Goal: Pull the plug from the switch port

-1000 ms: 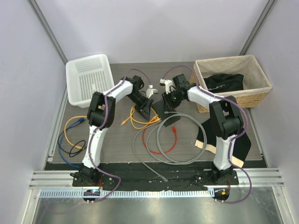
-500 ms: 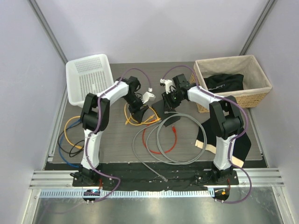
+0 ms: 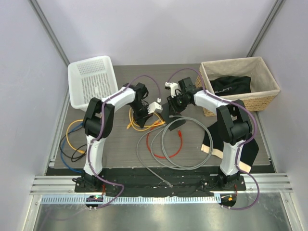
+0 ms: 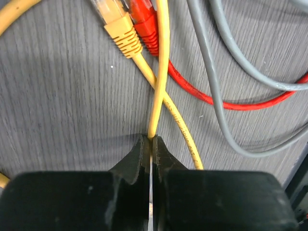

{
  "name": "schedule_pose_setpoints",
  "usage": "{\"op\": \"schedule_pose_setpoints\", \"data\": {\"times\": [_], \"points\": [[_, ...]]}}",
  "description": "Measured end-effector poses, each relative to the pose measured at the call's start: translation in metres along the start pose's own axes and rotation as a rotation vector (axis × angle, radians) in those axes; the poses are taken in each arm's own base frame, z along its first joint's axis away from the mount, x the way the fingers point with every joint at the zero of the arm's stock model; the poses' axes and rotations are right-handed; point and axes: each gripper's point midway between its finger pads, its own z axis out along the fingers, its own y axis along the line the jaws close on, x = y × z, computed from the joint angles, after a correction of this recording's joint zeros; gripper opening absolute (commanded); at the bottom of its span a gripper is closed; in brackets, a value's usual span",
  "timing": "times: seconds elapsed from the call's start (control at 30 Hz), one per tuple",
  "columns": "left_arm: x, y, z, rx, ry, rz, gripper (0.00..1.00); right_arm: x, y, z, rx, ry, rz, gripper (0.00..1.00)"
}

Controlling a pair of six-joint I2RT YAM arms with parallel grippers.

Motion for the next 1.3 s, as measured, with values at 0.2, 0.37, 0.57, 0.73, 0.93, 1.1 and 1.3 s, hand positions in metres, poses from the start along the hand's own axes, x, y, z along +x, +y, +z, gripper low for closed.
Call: {"op": "schedule_pose_setpoints", "data": {"times": [0.2,0.37,0.57,0.73,0.93,1.1,1.3], "points": [[0.011,0.013,-0.020,-0.066,0.030,0.054,0.00,-0.001,0.001,0.000,0.000,-0.001,-0.004,0.33],[0.030,0.033,-0.068,-0.186,0.028,0.036,0.64,-0.002,0.002,0.001,-0.002,-0.002,-0.007,0.33],[0.050,0.039,-0.098,-0.244,0.024,-0.057,0.65,-0.002,0.002,0.001,-0.002,-0.002,-0.007,0.33],[0.037,0.023,-0.094,-0.183,-0.022,-0.104,0.64,-0.002,0.002,0.001,-0.002,-0.001,-0.006,0.34],[0.038,0.003,-0.085,-0.118,-0.035,-0.125,0.66,-0.002,0.002,0.001,-0.001,-0.001,-0.010,0.34],[0.050,-0.011,-0.075,-0.075,-0.004,-0.124,0.66,-0.001,0.002,0.001,-0.001,-0.004,-0.012,0.34],[0.087,-0.021,-0.068,-0.093,0.138,-0.087,0.20,-0.002,0.002,0.001,-0.001,-0.005,-0.013,0.35]]}}
